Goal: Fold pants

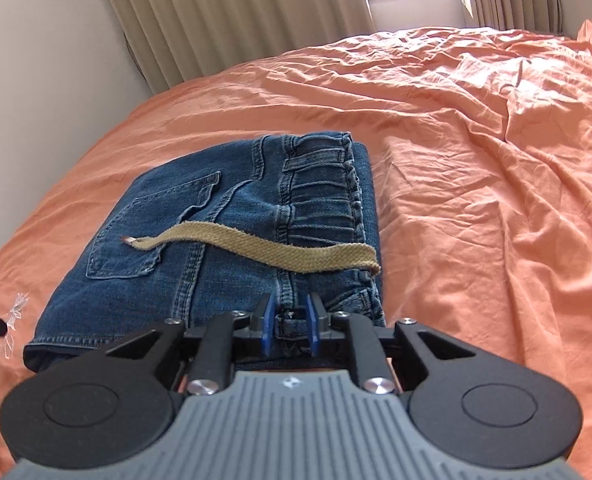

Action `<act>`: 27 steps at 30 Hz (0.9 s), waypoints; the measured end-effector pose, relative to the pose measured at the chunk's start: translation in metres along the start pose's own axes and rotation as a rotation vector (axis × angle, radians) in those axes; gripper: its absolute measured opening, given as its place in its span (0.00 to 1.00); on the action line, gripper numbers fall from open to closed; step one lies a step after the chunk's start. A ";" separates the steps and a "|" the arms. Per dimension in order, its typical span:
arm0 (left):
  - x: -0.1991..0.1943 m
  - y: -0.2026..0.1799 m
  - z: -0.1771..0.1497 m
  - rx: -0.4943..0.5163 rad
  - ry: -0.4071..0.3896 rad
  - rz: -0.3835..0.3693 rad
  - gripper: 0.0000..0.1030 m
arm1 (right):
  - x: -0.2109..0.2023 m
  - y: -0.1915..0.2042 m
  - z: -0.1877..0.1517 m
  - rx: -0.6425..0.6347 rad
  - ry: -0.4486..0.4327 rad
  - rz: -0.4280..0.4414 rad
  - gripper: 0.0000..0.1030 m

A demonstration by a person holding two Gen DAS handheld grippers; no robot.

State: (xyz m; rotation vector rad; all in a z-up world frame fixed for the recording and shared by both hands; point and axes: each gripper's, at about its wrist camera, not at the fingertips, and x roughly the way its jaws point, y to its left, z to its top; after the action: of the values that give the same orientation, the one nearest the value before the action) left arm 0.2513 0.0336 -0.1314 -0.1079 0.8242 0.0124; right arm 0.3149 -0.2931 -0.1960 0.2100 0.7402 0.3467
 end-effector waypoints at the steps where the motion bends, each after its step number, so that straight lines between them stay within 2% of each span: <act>1: 0.003 0.001 0.004 -0.011 -0.010 -0.003 0.32 | -0.004 0.001 -0.001 -0.004 -0.003 -0.001 0.30; 2: 0.006 0.002 0.009 -0.024 -0.017 -0.006 0.32 | -0.010 0.003 -0.001 -0.006 -0.009 -0.002 0.36; 3: 0.008 0.002 0.013 -0.039 -0.025 -0.014 0.33 | -0.015 0.003 -0.001 -0.007 -0.015 0.000 0.37; 6: 0.019 0.009 0.025 -0.082 -0.040 -0.050 0.43 | -0.027 -0.002 0.008 0.008 -0.031 0.014 0.43; 8: 0.028 0.015 0.033 -0.113 -0.046 -0.078 0.47 | -0.029 -0.007 0.018 0.024 -0.031 0.006 0.51; 9: 0.033 0.018 0.037 -0.133 -0.045 -0.093 0.48 | -0.029 -0.010 0.025 0.038 -0.026 -0.001 0.54; 11: 0.045 0.026 0.046 -0.164 -0.040 -0.117 0.50 | -0.023 -0.017 0.038 0.068 -0.010 -0.001 0.67; 13: 0.059 0.035 0.054 -0.200 -0.019 -0.141 0.54 | -0.010 -0.023 0.051 0.093 0.020 0.015 0.72; 19: 0.101 0.066 0.059 -0.331 0.058 -0.224 0.55 | 0.039 -0.037 0.076 0.187 0.130 0.046 0.74; 23: 0.128 0.089 0.051 -0.431 0.095 -0.322 0.55 | 0.072 -0.052 0.081 0.293 0.222 0.105 0.74; 27: 0.158 0.110 0.043 -0.552 0.155 -0.457 0.55 | 0.095 -0.064 0.082 0.344 0.278 0.146 0.79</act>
State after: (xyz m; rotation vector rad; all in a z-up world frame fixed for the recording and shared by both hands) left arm 0.3844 0.1420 -0.2288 -0.8238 0.9185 -0.2027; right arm 0.4516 -0.3215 -0.2161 0.5509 1.0617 0.3907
